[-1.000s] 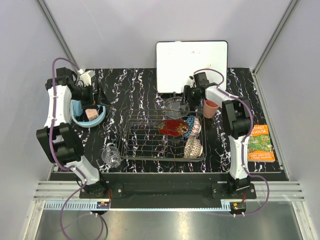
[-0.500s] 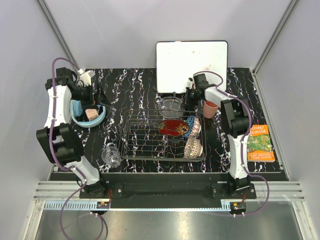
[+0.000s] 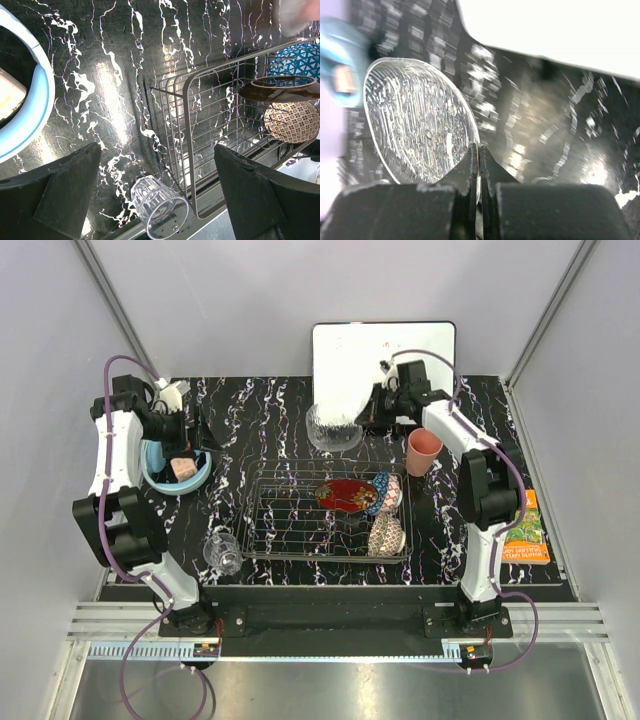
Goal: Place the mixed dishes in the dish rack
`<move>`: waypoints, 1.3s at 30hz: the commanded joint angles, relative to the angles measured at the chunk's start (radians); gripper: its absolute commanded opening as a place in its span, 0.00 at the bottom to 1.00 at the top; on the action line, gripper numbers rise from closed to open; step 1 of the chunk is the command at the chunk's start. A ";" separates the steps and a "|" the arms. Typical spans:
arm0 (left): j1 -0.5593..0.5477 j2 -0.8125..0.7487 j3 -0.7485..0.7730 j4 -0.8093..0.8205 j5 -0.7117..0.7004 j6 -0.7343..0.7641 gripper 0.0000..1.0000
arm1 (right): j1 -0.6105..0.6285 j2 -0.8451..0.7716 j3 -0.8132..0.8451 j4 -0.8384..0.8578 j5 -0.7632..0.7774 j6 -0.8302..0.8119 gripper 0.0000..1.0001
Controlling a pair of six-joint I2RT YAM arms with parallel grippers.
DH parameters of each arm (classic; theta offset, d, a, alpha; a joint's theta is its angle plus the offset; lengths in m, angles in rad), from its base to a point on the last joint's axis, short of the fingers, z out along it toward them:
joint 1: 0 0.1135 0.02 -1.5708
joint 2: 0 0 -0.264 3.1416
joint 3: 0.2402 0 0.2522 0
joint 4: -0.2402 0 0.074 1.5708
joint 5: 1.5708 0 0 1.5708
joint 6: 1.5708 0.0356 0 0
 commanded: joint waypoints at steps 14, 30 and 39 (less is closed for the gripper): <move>0.006 -0.075 -0.020 0.020 0.001 0.013 0.99 | 0.119 -0.517 -0.207 0.104 0.132 -0.243 0.00; 0.007 -0.113 -0.040 0.022 0.000 0.001 0.99 | 0.349 -1.037 -0.583 0.054 0.362 -0.348 0.00; 0.007 -0.125 -0.048 0.025 -0.005 -0.009 0.99 | 0.680 -1.207 -0.713 0.028 0.763 -0.629 0.00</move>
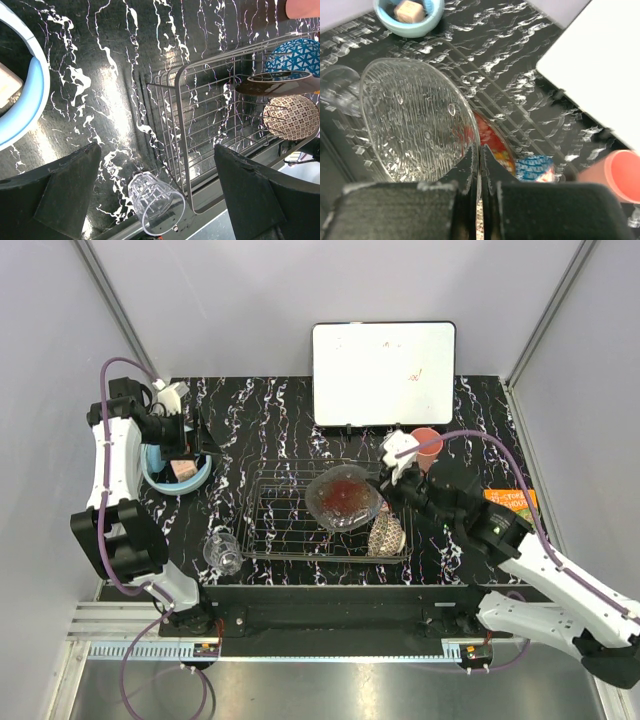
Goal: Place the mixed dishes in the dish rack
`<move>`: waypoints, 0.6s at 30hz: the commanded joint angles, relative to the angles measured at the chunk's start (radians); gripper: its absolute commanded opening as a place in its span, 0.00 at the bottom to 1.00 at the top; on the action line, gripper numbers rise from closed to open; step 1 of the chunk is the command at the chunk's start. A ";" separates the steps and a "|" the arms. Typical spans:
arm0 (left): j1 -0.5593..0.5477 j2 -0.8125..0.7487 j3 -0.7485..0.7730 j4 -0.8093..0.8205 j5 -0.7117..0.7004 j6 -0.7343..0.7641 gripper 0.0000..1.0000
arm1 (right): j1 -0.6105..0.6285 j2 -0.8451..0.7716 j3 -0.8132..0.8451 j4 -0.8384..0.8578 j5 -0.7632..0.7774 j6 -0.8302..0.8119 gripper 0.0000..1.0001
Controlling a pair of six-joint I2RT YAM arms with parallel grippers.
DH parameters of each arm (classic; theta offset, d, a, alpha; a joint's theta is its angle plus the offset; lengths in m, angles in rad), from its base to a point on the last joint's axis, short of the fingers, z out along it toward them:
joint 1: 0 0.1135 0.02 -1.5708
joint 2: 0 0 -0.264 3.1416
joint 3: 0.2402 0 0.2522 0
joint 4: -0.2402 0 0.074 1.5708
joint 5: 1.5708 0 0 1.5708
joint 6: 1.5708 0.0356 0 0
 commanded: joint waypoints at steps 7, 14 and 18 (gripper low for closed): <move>0.005 -0.050 -0.006 0.026 -0.006 -0.013 0.99 | 0.417 0.073 -0.094 0.048 0.775 -0.388 0.00; 0.007 -0.052 -0.015 0.029 -0.019 -0.012 0.99 | 0.512 0.116 -0.190 0.239 0.958 -0.619 0.00; 0.005 -0.052 -0.029 0.031 -0.013 -0.006 0.99 | 0.547 0.137 -0.218 0.289 0.999 -0.698 0.00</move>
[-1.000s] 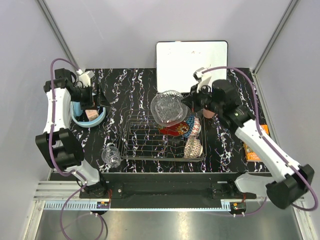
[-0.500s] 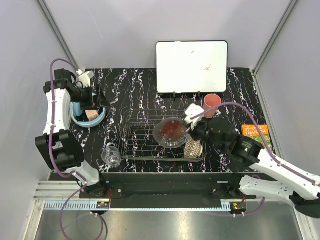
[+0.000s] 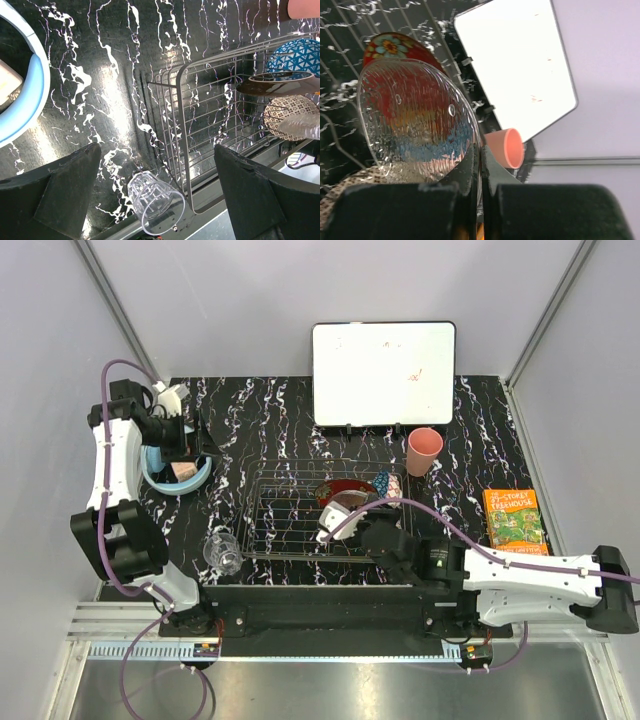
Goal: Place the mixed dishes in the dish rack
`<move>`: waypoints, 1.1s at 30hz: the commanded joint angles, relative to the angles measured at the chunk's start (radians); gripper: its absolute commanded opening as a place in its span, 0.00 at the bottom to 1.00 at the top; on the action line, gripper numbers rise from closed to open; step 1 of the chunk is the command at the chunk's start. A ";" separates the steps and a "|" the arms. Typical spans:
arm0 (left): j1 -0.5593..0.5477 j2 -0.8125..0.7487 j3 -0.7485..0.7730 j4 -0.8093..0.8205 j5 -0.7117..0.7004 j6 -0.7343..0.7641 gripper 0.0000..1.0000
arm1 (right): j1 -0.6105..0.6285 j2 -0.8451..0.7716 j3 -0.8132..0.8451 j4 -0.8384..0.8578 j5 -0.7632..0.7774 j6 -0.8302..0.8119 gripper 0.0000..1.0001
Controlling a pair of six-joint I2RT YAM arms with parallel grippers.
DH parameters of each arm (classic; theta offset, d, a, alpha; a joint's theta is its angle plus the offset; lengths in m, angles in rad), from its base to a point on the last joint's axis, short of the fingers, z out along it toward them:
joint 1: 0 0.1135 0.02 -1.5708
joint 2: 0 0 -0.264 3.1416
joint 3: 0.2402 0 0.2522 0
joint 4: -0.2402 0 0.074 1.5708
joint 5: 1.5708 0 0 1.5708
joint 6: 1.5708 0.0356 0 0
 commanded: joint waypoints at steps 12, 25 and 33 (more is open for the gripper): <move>0.005 -0.047 0.006 0.030 -0.002 -0.007 0.99 | 0.072 0.054 -0.029 0.142 0.136 -0.141 0.00; 0.005 -0.041 0.011 0.032 0.004 -0.013 0.99 | 0.085 0.089 -0.072 0.136 0.090 -0.075 0.00; 0.004 -0.041 0.025 0.030 -0.002 -0.019 0.99 | 0.086 0.147 -0.087 0.116 0.070 0.000 0.00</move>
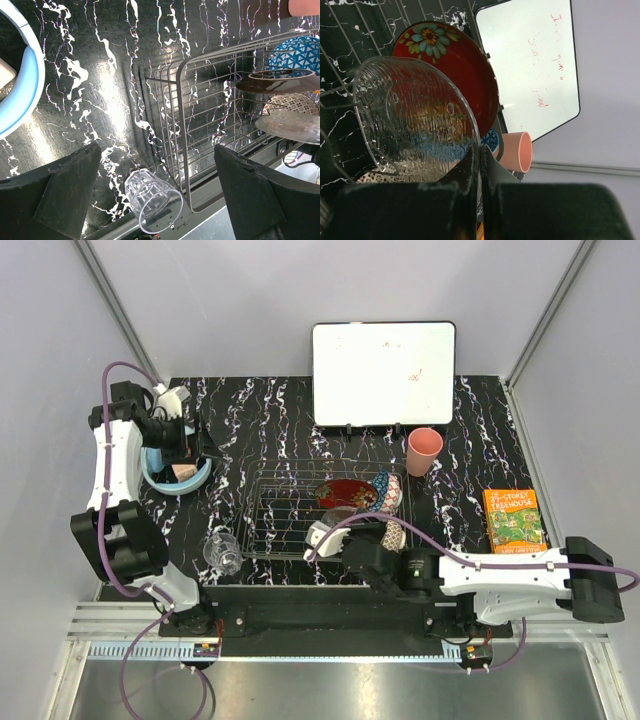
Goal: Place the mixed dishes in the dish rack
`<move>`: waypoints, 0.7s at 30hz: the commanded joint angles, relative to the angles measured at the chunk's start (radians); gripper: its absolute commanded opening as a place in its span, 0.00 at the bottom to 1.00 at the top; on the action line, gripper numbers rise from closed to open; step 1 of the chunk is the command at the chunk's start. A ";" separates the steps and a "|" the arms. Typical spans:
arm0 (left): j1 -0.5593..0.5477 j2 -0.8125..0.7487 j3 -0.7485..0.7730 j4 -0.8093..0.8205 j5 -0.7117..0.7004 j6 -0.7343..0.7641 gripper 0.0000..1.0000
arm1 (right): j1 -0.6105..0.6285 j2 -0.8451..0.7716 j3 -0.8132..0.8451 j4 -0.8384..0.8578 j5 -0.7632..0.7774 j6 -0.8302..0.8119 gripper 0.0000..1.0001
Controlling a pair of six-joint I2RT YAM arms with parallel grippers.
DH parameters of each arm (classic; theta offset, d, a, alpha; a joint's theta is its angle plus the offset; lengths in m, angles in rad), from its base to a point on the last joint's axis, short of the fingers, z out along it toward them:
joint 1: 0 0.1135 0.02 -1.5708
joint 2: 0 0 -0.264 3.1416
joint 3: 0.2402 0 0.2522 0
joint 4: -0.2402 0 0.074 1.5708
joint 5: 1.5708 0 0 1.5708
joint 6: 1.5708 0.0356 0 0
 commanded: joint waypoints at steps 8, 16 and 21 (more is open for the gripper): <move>0.005 -0.030 0.060 0.031 0.005 -0.015 0.99 | 0.008 0.065 -0.015 -0.045 0.043 0.140 0.04; 0.005 -0.031 0.062 0.032 0.005 -0.013 0.99 | 0.008 0.058 0.012 -0.073 0.101 0.231 0.35; 0.005 -0.033 0.057 0.031 0.002 -0.013 0.99 | 0.007 0.044 0.025 -0.073 0.165 0.229 0.44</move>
